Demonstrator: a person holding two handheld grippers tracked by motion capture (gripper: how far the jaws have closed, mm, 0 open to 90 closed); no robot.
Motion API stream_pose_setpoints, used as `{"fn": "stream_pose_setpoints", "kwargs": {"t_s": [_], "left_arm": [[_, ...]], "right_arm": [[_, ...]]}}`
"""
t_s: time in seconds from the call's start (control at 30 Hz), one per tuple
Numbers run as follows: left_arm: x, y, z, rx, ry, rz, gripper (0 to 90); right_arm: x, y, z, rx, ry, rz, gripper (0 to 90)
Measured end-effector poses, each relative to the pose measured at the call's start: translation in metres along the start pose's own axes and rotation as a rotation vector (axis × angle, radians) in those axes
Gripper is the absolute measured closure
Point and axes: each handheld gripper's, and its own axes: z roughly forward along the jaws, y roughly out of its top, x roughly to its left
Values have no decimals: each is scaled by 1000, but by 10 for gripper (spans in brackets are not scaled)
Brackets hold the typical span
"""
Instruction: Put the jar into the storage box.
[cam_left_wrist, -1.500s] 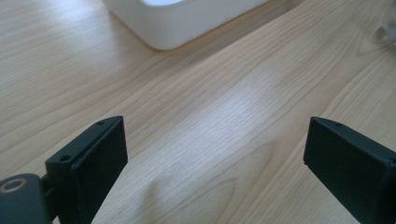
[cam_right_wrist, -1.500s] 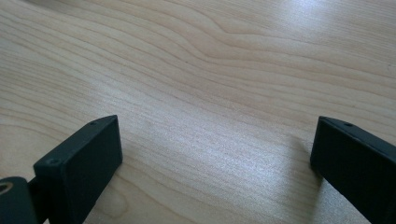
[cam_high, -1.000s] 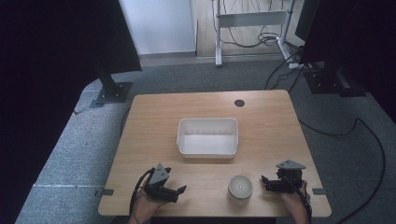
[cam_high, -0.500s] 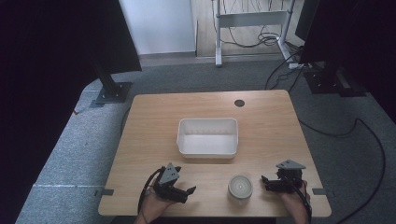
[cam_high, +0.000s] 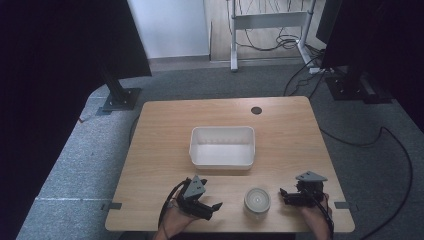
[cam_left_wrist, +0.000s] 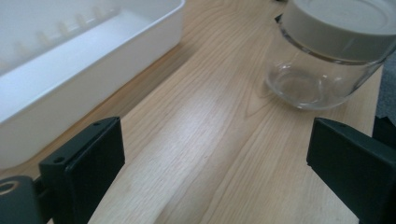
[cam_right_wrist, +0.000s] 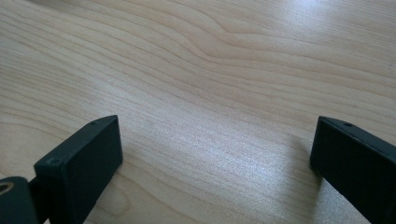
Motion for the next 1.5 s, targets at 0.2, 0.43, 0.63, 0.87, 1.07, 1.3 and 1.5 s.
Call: {"fn": "stream_pose_setpoints", "kwargs": {"t_s": [0.2, 0.43, 0.63, 0.87, 1.07, 1.3, 1.5], "left_arm": [[-8, 7, 9, -6, -31, 13, 34], [-18, 15, 20, -13, -67, 26, 24], [-25, 21, 28, -18, -97, 34, 22], [-32, 26, 36, -19, -122, 51, 22], [-39, 32, 43, -15, -137, 73, 22], [-47, 36, 53, -5, -150, 93, 22], [-53, 39, 61, 1, -159, 109, 22]], "right_arm": [[0, 0, 0, 0, 0, -1, 18], [0, 0, 0, 0, 1, -1, 18], [0, 0, 0, 0, 1, -1, 18], [0, 0, 0, 0, 1, -1, 18], [0, 0, 0, 0, 1, -1, 19], [0, 0, 0, 0, 1, -2, 18], [0, 0, 0, 0, 2, -2, 18]]}}
